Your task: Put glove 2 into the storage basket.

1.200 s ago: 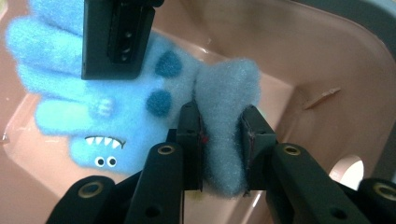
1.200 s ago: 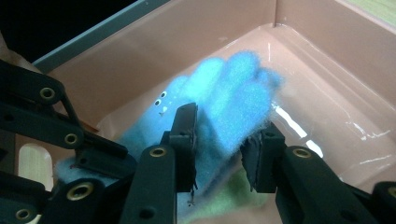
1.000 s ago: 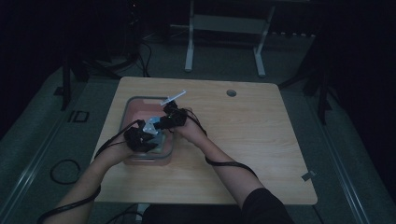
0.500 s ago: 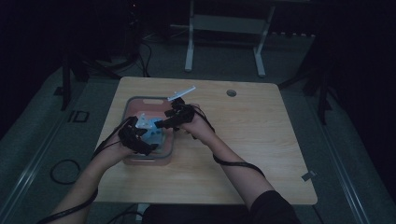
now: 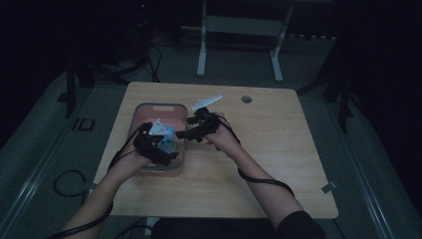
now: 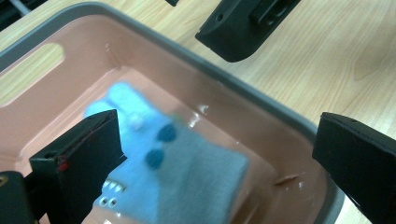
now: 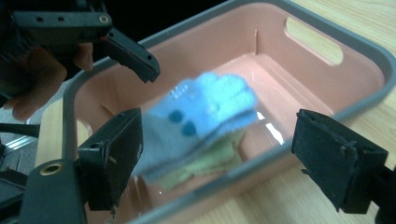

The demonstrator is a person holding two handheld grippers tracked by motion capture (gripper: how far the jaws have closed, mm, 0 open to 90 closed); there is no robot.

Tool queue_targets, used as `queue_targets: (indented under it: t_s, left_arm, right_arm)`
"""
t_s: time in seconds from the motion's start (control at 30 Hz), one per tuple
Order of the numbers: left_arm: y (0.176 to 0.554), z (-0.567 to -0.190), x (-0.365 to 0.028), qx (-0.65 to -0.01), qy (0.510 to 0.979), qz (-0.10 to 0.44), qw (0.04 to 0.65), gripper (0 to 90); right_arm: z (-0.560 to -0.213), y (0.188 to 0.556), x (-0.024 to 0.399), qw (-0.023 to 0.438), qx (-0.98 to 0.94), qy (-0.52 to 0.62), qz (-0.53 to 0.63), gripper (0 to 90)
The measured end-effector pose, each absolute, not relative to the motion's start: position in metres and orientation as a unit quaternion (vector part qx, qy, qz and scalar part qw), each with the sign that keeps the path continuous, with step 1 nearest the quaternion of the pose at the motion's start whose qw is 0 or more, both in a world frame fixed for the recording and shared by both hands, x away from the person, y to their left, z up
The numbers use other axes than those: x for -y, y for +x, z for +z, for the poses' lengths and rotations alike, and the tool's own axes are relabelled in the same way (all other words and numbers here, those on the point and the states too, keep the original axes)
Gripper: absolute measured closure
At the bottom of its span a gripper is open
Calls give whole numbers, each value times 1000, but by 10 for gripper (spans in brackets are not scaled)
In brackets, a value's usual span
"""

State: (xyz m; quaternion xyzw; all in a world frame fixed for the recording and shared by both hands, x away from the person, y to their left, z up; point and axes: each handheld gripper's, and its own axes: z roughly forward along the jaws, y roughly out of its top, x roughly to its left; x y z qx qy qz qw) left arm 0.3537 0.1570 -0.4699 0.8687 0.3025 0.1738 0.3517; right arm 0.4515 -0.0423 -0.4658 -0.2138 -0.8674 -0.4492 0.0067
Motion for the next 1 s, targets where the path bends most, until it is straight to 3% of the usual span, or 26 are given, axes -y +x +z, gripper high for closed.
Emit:
queue_targets:
  t_s: [1.0]
  left_arm:
    - [337, -475, -76, -232, 882, 121, 391, 17]
  right_arm:
    - [-487, 429, 114, -4, 870, -221, -440, 178]
